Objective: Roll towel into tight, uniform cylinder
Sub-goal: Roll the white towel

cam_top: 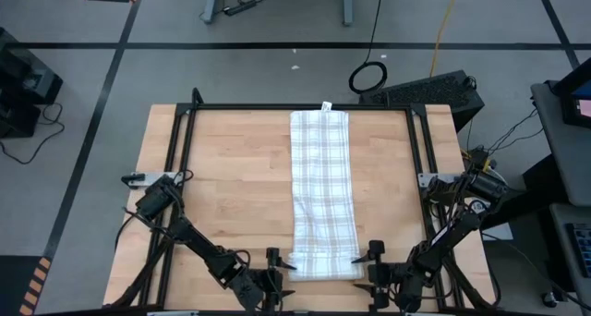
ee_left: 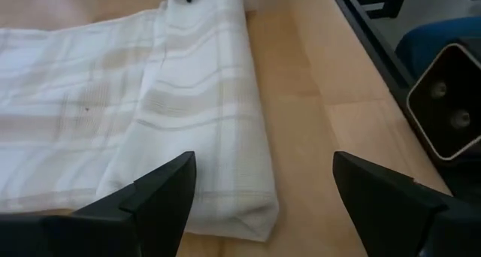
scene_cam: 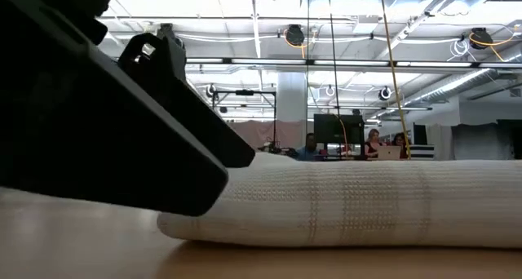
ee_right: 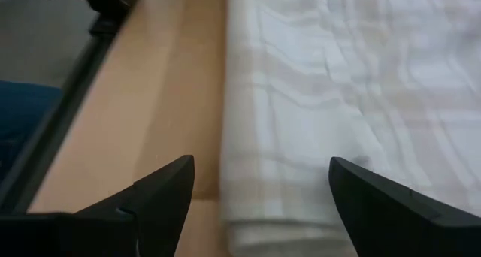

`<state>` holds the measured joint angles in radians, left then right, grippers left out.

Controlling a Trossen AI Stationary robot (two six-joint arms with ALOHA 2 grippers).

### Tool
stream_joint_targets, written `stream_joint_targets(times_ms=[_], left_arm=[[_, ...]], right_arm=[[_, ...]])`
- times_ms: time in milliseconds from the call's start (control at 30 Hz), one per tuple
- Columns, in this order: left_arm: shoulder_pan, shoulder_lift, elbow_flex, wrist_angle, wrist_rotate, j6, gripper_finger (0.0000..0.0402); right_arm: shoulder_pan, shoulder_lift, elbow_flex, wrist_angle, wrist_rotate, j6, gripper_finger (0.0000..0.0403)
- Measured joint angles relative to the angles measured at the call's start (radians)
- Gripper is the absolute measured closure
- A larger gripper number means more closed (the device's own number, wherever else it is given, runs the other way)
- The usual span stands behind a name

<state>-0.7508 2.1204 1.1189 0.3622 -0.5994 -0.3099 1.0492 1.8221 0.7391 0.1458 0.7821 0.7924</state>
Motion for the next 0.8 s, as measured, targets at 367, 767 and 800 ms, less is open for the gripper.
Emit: stream_joint_targets(times_ms=[367, 767, 800], left_arm=[[0.046, -0.001, 0.0, -0.106, 0.087, -0.105, 0.0085], [0.051, -0.002, 0.001, -0.131, 0.073, -0.147, 0.0085], [0.051, -0.002, 0.001, -0.131, 0.072, -0.15, 0.0085]], right_arm=[[-0.005, 0.0, -0.001, -0.051, -0.023, 0.087, 0.0106], [-0.007, -0.005, 0.0, -0.053, -0.022, 0.08, 0.0106], [-0.007, -0.011, 0.0, -0.055, -0.022, 0.077, 0.0106]])
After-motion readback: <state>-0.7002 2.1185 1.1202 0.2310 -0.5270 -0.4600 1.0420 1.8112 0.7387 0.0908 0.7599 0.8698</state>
